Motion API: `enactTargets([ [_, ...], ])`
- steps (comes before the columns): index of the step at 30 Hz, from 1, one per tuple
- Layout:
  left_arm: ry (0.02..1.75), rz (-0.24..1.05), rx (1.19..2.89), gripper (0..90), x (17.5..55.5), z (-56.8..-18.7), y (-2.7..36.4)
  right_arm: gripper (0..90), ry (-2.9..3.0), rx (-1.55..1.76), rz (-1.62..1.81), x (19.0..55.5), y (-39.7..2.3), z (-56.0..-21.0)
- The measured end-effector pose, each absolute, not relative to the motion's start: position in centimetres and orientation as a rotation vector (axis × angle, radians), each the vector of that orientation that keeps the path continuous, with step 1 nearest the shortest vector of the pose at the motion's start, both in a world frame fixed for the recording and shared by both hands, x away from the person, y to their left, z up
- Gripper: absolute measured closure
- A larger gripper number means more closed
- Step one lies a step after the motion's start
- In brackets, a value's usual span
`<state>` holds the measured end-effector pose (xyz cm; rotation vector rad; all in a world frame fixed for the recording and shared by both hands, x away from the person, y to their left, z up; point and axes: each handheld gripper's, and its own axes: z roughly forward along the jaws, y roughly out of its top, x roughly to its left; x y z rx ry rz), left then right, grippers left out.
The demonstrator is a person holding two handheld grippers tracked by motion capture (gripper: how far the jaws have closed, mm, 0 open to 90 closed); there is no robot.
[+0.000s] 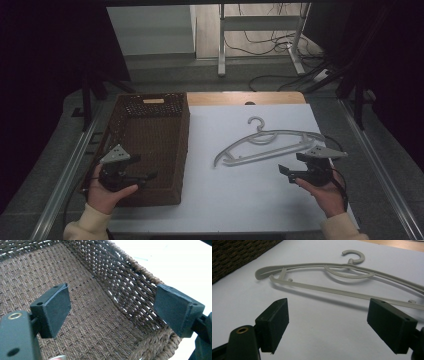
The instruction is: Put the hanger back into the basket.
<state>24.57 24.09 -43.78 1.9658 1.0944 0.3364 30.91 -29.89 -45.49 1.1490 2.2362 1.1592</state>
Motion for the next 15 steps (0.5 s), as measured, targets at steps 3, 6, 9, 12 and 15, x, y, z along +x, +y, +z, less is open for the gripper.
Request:
enactTargets([
  [3,1.093,0.333,1.964,14.6,24.55,-43.71,24.12,17.8,2.236,1.147,1.160,30.95,-29.85,-45.44],
  [6,1.088,0.330,1.955,14.6,24.57,-43.50,24.22,17.9,2.240,1.137,1.153,31.02,-29.72,-45.46],
  [9,1.088,0.333,1.944,14.5,24.59,-43.15,24.39,18.1,2.240,1.141,1.156,31.35,-29.66,-45.55],
  [12,1.089,0.339,1.935,14.7,24.51,-42.96,24.51,18.3,2.251,1.144,1.146,31.66,-29.64,-45.81],
  [15,1.086,0.338,1.933,14.8,24.51,-42.93,24.50,18.3,2.266,1.138,1.126,31.74,-29.58,-46.07],
])
